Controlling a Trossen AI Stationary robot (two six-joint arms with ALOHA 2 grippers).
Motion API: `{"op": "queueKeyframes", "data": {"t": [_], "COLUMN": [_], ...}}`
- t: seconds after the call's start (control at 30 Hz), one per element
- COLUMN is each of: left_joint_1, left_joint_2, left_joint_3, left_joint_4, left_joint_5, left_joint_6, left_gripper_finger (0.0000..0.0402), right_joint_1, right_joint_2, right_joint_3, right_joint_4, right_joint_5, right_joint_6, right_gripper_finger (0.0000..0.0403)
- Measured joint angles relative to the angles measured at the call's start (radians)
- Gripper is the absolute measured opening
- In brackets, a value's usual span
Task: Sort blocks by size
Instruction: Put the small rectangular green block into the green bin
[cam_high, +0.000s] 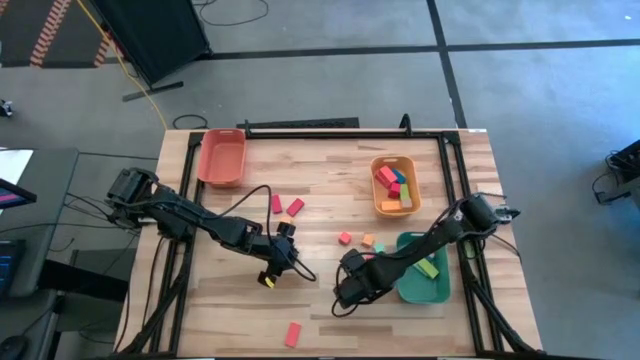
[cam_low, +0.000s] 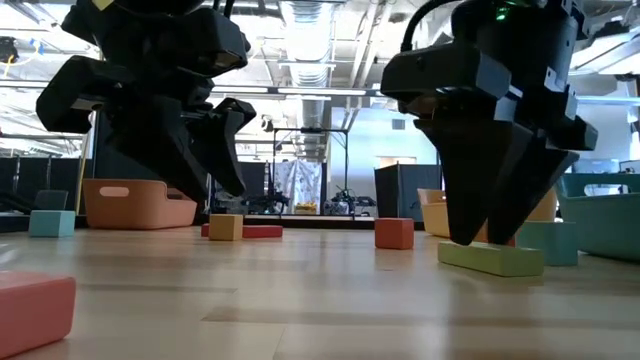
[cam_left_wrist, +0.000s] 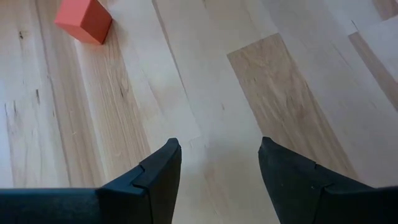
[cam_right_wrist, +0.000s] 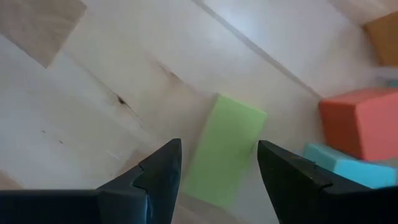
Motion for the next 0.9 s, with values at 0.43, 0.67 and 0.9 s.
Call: {"op": "queueKeyframes", "data": {"t": [0.43, 0.67, 0.9], "left_joint_1": [0.000, 0.000, 0.000], "left_joint_2": [0.000, 0.000, 0.000], "left_joint_3": [0.000, 0.000, 0.000], "left_joint_4": [-0.006, -0.013, -0.009], "left_joint_5": [0.000, 0.000, 0.000], "left_joint_6": [-0.007, -0.010, -0.010], "left_gripper_finger": [0.0206, 0.0206, 0.0206], "right_joint_1": [0.000, 0.000, 0.000], "right_joint_2": [0.046, 0.058, 0.058], "right_joint_3": [0.006, 0.009, 0.027], "right_joint_4": [0.030, 0.039, 0.031], "right_joint_5": [-0.014, -0.016, -0.017], "right_joint_6": [0.001, -0.010, -0.052], "right_gripper_finger": [0.0239, 0.0231, 0.0174]}}
